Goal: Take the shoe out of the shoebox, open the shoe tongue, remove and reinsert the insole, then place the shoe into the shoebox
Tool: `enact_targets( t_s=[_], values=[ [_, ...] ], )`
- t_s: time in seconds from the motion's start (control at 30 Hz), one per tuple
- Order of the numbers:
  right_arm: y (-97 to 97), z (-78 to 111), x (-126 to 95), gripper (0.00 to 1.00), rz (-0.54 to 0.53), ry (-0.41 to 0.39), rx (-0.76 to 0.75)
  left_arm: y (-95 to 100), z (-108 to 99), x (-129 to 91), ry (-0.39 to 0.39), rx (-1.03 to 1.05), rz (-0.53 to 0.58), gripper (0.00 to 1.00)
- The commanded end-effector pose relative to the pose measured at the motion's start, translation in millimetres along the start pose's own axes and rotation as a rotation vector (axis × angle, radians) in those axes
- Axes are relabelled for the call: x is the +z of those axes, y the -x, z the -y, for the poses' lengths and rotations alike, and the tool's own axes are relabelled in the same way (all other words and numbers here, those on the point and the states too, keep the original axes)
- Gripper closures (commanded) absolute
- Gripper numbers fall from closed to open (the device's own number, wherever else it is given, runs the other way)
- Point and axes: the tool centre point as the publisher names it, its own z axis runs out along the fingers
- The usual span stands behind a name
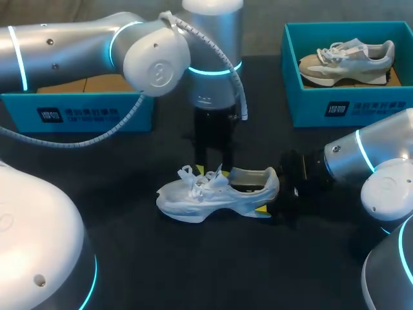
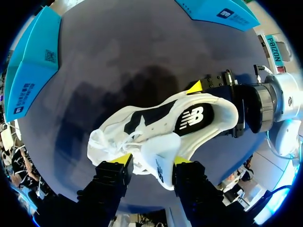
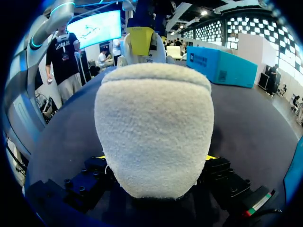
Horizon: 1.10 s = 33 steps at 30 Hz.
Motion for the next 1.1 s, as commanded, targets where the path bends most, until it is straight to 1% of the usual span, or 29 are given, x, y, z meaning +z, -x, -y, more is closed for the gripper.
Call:
enact_targets(
  t_s=[0.03,0.17,0.23,0.3,0.37,0.43,0.47,0.53,0.7,0.87,1.0,1.1],
  values=[
    [-1.2,0.5,5.0,1.0,0.001,-0.004,0.001,-5.6,1.1,-2.0,0.0,0.009,0.001,0.54],
    [-1.2,0.5,5.0,1.0,0.001,-0.004,0.001,-10.3,1.6,-4.2,-0.001,0.023,-0.006,0.57],
    [-1.2,0.5,5.0,1.0,0.001,-0.004,0.001,-12.1,2.4,-4.9,-0.003,0.026,-0.007,0.65],
    [-1.2,0.5,5.0,1.0,0.001,-0.004,0.001,-13.1,3.1,-4.7,-0.004,0.03,-0.008,0.66],
    [-1.2,0.5,5.0,1.0,0.001,-0.004,0.001,-13.6,3.4,-4.1,-0.004,0.032,-0.008,0.71],
    [-1.2,0.5,5.0,1.0,0.001,-0.004,0.001,-13.8,3.6,-3.8,-0.003,0.034,-0.008,0.91],
    [-1.2,0.5,5.0,1.0,0.001,-0.004,0.001,-13.8,3.6,-3.7,-0.003,0.035,-0.009,0.93],
    [-1.2,0.5,5.0,1.0,0.001,-0.004,0.001,-13.9,2.7,-4.5,-0.004,0.037,-0.013,0.99],
    [-1.2,0.5,5.0,1.0,0.001,-0.004,0.001,-13.0,-0.9,-5.9,-0.007,0.043,-0.024,1.0],
    [-1.2,0.5,5.0,1.0,0.001,-0.004,0.001,-7.6,-10.3,-8.0,-0.013,0.047,-0.049,1.0],
    [-1.2,0.5,5.0,1.0,0.001,-0.004,0.001,0.9,-16.6,-10.3,-0.027,0.036,-0.059,1.0],
    [-1.2,0.5,5.0,1.0,0.001,-0.004,0.001,12.7,-20.1,-9.4,-0.03,0.015,-0.08,1.0]
  ],
)
